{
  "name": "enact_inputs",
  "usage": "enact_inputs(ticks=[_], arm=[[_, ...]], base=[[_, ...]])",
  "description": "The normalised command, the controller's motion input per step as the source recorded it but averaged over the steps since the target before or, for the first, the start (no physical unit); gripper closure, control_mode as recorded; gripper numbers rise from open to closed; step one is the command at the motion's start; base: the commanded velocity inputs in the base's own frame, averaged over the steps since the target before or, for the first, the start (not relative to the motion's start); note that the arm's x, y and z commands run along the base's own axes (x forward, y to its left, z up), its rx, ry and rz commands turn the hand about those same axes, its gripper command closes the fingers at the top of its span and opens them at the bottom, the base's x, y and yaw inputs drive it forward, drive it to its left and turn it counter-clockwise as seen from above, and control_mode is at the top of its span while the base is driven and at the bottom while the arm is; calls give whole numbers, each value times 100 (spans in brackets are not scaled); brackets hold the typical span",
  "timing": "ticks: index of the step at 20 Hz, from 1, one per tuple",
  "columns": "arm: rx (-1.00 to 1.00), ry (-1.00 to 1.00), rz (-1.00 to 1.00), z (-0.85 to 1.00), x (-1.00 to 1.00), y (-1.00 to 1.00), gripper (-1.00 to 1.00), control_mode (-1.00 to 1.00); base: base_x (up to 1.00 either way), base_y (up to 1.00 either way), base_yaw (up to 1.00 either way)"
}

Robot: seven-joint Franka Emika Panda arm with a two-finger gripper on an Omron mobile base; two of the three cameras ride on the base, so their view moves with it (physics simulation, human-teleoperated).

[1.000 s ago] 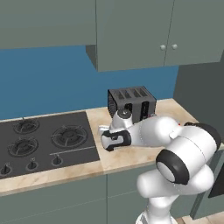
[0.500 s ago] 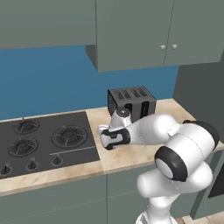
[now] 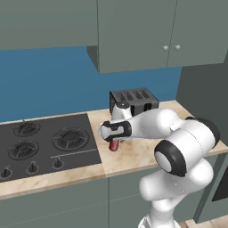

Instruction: Four empty soda cans are scattered around the kitchen. Gather all the cans and cluster them next to the stove for recycling.

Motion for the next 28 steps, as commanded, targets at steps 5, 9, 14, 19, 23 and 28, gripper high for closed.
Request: enact_inputs(ticks=[5, 9, 14, 19, 23, 28], arm=[[0, 13, 0, 0, -10, 0, -100, -100], [0, 12, 0, 0, -14, 1, -100, -100], [0, 7, 0, 7, -7, 0, -100, -100], [0, 0, 0, 28, -4, -1, -100, -100], [0, 0, -2, 31, -11, -7, -100, -100], [0, 0, -1, 24, -17, -21, -100, -100]], base=[[0, 0, 0], [0, 0, 0], [0, 0, 0], [0, 0, 0], [0, 0, 0], [0, 0, 0]])
